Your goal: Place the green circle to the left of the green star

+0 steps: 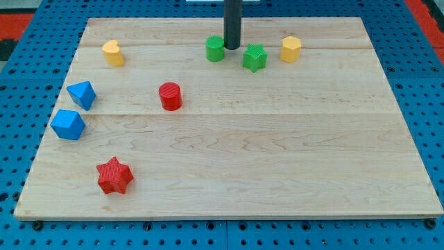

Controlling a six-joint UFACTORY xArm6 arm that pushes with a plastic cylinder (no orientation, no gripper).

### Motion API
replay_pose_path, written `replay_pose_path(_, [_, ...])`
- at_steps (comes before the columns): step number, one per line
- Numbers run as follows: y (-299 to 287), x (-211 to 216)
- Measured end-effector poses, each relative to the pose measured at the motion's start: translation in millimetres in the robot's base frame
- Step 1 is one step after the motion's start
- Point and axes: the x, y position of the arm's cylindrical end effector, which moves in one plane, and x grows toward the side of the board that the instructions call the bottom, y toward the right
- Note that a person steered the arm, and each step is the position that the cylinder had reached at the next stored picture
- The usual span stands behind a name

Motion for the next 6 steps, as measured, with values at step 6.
replay_pose_path(6, [14, 106])
